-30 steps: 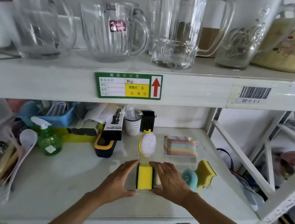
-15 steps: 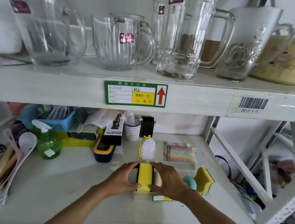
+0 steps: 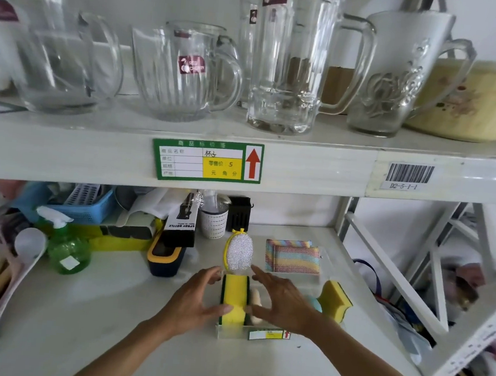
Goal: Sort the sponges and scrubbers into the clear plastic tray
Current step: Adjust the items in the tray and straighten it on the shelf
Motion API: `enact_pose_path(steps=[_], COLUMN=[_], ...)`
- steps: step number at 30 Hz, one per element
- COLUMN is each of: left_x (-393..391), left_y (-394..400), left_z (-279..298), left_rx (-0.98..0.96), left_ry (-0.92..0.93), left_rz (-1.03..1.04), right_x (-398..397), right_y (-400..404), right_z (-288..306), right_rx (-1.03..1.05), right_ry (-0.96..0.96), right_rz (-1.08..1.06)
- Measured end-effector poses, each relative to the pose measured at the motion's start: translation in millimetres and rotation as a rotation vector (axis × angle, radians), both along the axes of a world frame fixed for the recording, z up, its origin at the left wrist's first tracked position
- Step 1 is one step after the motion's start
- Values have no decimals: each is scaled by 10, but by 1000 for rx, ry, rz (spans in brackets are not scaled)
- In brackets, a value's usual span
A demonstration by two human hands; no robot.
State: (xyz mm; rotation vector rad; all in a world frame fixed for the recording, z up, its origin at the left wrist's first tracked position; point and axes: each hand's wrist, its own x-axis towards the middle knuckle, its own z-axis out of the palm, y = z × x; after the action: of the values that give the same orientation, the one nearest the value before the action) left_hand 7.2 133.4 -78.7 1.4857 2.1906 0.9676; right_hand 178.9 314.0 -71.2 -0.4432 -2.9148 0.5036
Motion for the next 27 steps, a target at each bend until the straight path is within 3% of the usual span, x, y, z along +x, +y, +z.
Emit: enact_pose_path(steps=[5,8,13,16,21,27], left_x=[60,239,565,764,902,922], left_y=[221,476,841,999,1154,1223], left_z=[96,229,319,314,189,123], left_rx=[345,360,146,-87,-545,-632], left_ry=[287,399,729,935,1121,1147], left_rz=[128,126,-13,-76,-85,-51], right_x=[253,389,491,502,487,395], right_y=[341,475,466,417,350,256], right_z=[87,158,171,81,-25,-74], right_rx=[233,325,565,658,631,490], right_ry=[174,127,-274,-408,-457,-353], right_rz=[-207,-381,-386,-364,-415,-416])
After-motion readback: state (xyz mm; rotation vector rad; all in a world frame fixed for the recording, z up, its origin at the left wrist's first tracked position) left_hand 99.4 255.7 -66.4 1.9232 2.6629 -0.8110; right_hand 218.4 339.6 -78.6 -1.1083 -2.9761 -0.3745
